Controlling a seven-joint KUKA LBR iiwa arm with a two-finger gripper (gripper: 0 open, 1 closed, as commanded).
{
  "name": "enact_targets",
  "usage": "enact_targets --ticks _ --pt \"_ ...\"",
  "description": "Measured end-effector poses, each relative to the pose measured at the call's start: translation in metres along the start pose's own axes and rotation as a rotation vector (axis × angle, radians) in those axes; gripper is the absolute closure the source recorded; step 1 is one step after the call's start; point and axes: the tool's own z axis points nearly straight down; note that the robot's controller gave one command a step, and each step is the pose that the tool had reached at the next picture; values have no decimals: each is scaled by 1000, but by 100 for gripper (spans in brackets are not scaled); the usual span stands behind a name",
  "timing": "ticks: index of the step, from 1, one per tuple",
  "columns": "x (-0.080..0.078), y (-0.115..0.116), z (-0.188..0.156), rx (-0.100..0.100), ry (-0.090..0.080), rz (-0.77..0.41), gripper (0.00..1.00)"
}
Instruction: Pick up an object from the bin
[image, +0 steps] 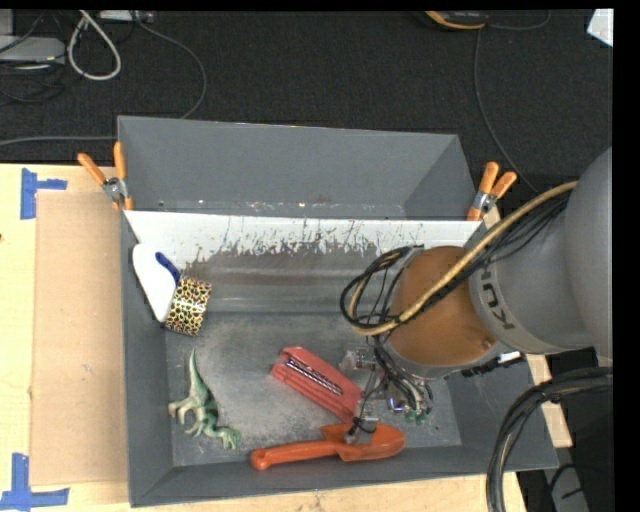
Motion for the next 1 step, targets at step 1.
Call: enact_targets --ticks 1 --pt "-1 -2 0 1 3 13 0"
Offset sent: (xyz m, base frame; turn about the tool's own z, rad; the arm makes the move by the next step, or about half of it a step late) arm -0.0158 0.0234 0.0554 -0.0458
